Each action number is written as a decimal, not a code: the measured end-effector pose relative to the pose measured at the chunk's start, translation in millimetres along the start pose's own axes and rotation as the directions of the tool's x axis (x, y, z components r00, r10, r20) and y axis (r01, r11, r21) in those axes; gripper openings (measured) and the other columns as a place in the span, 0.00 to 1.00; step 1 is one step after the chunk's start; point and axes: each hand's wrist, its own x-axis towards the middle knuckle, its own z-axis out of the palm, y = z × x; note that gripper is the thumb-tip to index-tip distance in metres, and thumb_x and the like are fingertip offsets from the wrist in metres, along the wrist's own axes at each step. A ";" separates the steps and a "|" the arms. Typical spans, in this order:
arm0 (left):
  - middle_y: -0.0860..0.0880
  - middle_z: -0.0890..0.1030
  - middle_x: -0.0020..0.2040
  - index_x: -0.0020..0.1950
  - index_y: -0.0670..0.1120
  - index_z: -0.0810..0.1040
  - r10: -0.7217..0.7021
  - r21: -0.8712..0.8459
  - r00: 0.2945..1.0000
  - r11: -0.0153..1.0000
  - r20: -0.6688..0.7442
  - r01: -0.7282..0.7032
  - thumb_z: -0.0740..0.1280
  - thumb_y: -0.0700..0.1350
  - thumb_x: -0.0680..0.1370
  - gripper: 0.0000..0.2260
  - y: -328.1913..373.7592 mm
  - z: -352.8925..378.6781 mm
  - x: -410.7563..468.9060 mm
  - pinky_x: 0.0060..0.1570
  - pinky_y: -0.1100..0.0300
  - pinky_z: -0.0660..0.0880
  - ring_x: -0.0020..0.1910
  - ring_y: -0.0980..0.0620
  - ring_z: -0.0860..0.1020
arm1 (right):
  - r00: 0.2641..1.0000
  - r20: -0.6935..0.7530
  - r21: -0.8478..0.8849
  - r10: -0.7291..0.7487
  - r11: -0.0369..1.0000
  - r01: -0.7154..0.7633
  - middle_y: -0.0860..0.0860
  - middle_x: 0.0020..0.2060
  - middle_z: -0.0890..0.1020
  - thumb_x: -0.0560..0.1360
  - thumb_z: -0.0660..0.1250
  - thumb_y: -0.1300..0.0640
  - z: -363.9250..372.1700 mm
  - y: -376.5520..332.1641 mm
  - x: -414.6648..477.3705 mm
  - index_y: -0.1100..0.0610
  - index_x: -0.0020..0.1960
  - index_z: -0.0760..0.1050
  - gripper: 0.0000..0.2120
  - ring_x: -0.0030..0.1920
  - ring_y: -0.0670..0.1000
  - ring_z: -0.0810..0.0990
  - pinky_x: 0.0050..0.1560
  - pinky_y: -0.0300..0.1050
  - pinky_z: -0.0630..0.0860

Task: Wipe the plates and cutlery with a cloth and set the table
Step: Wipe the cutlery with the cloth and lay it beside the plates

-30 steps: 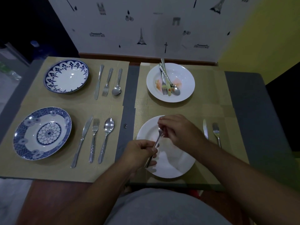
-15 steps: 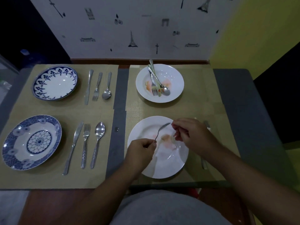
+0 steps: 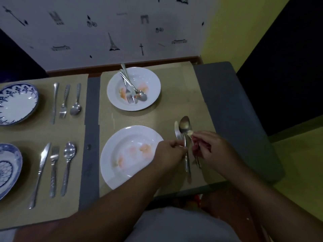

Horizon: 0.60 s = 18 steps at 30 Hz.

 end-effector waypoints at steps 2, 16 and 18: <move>0.48 0.86 0.41 0.45 0.48 0.87 0.000 0.059 1.000 0.998 -0.006 0.001 0.71 0.39 0.75 0.06 1.1 22.9 12.3 0.54 0.48 0.81 0.44 0.47 0.84 | 0.999 0.001 0.012 0.035 0.999 -0.035 0.44 0.56 0.81 0.76 0.66 0.66 -9.7 16.3 -4.5 0.52 0.62 0.80 0.18 0.54 0.43 0.79 0.57 0.41 0.78; 0.44 0.86 0.42 0.42 0.42 0.85 -0.009 0.395 0.998 0.918 -0.059 0.032 0.74 0.42 0.75 0.04 -2.4 96.1 68.3 0.47 0.54 0.82 0.43 0.47 0.85 | 0.987 0.011 0.073 0.158 0.985 -0.158 0.42 0.53 0.78 0.77 0.66 0.67 -40.8 60.8 -3.4 0.55 0.63 0.79 0.17 0.50 0.26 0.73 0.47 0.19 0.68; 0.43 0.86 0.42 0.43 0.40 0.86 0.016 0.444 0.998 0.896 -0.062 0.013 0.74 0.43 0.75 0.06 -3.0 97.2 69.5 0.42 0.58 0.79 0.39 0.49 0.83 | 0.989 0.007 0.084 0.149 0.985 -0.150 0.43 0.52 0.79 0.76 0.66 0.68 -40.8 63.5 -0.7 0.56 0.62 0.80 0.17 0.50 0.26 0.73 0.48 0.18 0.66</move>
